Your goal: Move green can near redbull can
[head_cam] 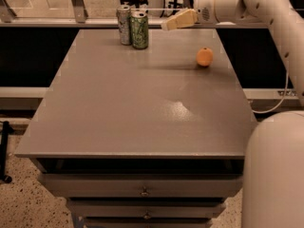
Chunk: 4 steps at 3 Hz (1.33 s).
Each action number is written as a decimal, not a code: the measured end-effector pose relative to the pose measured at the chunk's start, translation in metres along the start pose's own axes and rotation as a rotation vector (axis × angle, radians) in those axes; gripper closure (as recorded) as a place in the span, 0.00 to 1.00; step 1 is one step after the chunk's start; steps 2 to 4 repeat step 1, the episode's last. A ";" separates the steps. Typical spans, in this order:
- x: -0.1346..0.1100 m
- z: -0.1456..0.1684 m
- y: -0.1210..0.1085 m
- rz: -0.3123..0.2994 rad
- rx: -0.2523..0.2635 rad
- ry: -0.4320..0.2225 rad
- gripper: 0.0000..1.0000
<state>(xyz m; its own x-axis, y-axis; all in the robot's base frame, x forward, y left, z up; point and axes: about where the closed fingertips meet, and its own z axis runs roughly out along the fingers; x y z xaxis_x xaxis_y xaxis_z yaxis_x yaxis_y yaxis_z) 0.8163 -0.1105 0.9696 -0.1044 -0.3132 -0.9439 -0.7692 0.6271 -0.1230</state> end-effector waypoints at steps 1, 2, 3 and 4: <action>0.005 -0.005 0.004 0.006 0.000 0.009 0.00; 0.005 -0.005 0.004 0.006 0.000 0.009 0.00; 0.005 -0.005 0.004 0.006 0.000 0.009 0.00; 0.005 -0.005 0.004 0.006 0.000 0.009 0.00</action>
Offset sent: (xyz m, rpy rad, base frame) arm 0.0000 0.0000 0.0000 0.0000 0.0000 0.0000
